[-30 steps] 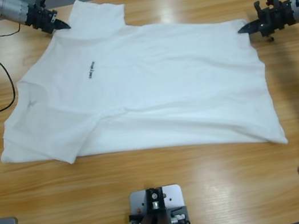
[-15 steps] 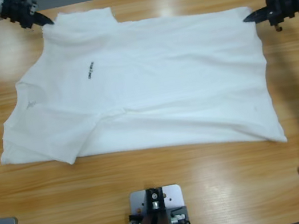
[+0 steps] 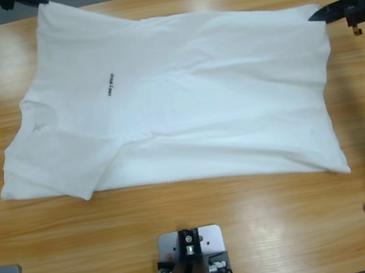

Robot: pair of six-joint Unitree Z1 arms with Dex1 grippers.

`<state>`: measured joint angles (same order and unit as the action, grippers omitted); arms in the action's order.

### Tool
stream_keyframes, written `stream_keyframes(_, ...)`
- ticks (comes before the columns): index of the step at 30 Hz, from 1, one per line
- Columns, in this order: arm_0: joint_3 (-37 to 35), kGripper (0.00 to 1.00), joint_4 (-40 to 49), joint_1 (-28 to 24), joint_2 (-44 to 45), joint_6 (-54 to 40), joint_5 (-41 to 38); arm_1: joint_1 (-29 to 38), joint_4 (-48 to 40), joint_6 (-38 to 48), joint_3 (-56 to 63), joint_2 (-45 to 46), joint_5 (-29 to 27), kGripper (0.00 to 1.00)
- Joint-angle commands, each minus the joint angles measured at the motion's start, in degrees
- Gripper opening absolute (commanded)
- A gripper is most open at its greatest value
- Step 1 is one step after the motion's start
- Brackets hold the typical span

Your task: Fold clothes

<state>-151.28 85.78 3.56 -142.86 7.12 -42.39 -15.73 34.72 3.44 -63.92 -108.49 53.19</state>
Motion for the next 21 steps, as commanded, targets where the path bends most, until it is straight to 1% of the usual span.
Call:
stream_keyframes(1, -28.2, 0.0, 9.5, -0.3, 5.2, 1.5, -1.4, 0.5, 4.2, -1.0, 5.3, 7.1, 0.5, 0.0)
stream_keyframes(3, -23.3, 0.0, 9.5, -0.7, 6.9, 2.0, -1.2, 0.5, 5.1, -1.0, 6.4, 8.6, 0.4, 0.0)
stream_keyframes(7, -10.9, 0.0, 9.5, -1.5, 12.5, 1.8, -0.9, 0.5, 5.8, -1.0, 8.0, 10.6, 0.4, 0.0)
stream_keyframes(9, -3.2, 0.0, 9.4, -2.0, 15.8, 0.3, -0.3, 0.5, 5.8, -1.0, 8.8, 10.9, 0.3, 0.0)
stream_keyframes(11, 6.3, 0.0, 9.3, -2.3, 19.9, -1.6, 2.6, 0.5, 5.8, -1.0, 9.4, 11.3, 0.3, 0.0)
stream_keyframes(13, 13.5, 0.0, 9.2, -2.7, 22.6, -3.6, 4.1, 0.5, 5.8, -1.1, 9.9, 11.7, 0.2, 0.0)
stream_keyframes(17, 21.2, 0.0, 9.2, -4.5, 23.1, -5.1, 4.3, 0.5, 5.9, -1.2, 10.1, 11.8, 0.3, 0.0)
stream_keyframes(21, 27.2, 0.0, 8.7, -3.9, 22.7, -6.9, 4.5, 0.5, 7.6, -1.4, 10.5, 12.8, -0.2, 0.0)
